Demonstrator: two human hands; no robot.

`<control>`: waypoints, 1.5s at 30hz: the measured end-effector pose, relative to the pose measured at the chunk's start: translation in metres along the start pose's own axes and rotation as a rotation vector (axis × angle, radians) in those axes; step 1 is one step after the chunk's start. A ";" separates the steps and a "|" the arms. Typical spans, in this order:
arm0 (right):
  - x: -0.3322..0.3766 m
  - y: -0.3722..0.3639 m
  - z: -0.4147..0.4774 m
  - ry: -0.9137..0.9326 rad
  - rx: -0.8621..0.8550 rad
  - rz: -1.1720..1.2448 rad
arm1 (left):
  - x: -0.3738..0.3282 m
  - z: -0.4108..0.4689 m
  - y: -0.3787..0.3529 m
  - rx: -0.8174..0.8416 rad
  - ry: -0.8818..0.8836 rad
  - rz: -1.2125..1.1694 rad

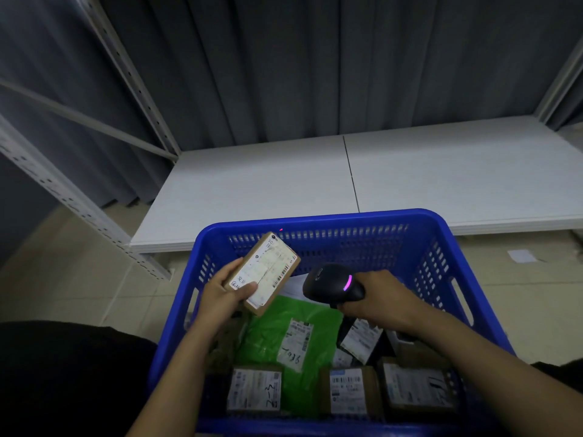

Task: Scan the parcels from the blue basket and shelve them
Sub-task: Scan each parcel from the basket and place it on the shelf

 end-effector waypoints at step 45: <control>0.445 0.147 -0.002 0.380 -0.664 0.614 | -0.357 -0.095 0.339 -0.836 -0.814 -0.045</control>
Point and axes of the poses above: each hand's wrist, its own z-axis towards the middle knuckle, its own y-axis out of the back of the hand, x = y × z, the point moved 5 cm from there along z, towards the middle knuckle, and after that the axes turned 2 degrees about z, right-handed, at the moved point
